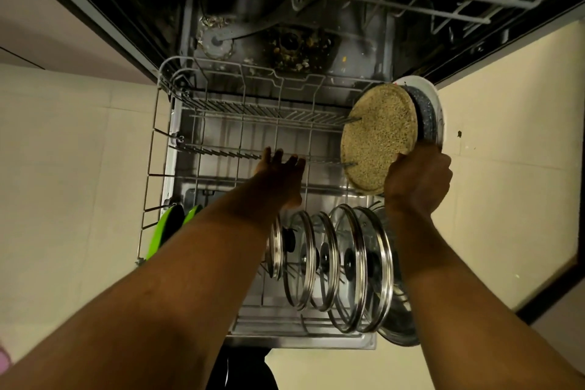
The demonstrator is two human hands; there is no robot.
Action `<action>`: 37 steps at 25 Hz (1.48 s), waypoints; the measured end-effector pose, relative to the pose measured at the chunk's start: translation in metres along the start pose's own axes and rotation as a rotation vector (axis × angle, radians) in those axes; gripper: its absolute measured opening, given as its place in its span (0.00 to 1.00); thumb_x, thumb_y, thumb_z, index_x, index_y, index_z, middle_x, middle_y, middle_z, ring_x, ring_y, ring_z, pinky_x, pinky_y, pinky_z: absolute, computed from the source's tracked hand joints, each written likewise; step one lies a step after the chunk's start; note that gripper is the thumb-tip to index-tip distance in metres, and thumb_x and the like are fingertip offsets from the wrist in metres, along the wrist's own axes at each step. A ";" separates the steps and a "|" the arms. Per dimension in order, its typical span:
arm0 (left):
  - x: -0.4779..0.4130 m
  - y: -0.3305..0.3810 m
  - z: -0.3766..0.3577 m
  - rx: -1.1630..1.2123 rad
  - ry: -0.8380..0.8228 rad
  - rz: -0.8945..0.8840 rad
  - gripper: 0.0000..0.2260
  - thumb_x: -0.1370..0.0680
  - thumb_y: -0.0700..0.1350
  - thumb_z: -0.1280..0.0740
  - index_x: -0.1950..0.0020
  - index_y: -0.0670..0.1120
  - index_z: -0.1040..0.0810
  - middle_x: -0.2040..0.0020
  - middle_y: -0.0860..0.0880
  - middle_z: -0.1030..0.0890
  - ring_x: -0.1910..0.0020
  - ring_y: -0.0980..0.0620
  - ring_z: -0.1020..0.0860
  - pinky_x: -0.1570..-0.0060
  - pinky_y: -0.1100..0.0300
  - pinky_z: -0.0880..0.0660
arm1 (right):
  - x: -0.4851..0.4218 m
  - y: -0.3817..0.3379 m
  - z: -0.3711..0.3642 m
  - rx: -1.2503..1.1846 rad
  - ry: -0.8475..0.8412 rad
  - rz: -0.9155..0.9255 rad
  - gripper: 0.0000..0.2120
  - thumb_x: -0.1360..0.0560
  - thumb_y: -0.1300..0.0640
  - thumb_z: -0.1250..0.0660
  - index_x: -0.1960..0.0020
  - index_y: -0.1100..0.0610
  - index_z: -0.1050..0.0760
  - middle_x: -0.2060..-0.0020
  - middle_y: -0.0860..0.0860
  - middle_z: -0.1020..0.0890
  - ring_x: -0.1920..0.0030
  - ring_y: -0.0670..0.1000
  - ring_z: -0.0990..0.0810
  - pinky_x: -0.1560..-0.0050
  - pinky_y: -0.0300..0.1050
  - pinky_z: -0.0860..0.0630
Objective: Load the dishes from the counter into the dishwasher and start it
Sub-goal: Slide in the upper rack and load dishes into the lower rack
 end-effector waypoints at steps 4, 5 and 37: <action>0.031 0.000 0.005 0.011 0.055 -0.016 0.37 0.19 0.54 0.38 0.19 0.46 0.59 0.19 0.45 0.54 0.21 0.41 0.55 0.24 0.41 0.60 | 0.036 -0.014 0.011 -0.029 -0.013 0.147 0.13 0.21 0.64 0.39 0.38 0.62 0.25 0.44 0.63 0.19 0.44 0.65 0.21 0.48 0.52 0.24; 0.042 0.001 0.007 0.016 0.067 -0.020 0.37 0.19 0.54 0.39 0.19 0.47 0.59 0.19 0.46 0.54 0.21 0.41 0.55 0.24 0.41 0.59 | 0.046 -0.019 0.011 -0.031 -0.027 0.206 0.13 0.22 0.65 0.39 0.38 0.62 0.25 0.45 0.62 0.19 0.44 0.64 0.21 0.49 0.52 0.24; 0.652 -0.278 0.085 0.372 0.779 0.488 0.33 0.19 0.50 0.42 0.19 0.48 0.56 0.19 0.45 0.57 0.21 0.41 0.56 0.25 0.39 0.59 | 0.506 -0.333 0.284 -0.033 0.079 1.062 0.31 0.25 0.57 0.34 0.25 0.63 0.38 0.28 0.60 0.33 0.25 0.59 0.40 0.25 0.54 0.46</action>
Point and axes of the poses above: each hand's wrist, its own x-axis away from the middle knuckle, its own z-axis out of the back of the hand, y = z × x, the point moved 8 cm from there along -x, towards the middle knuckle
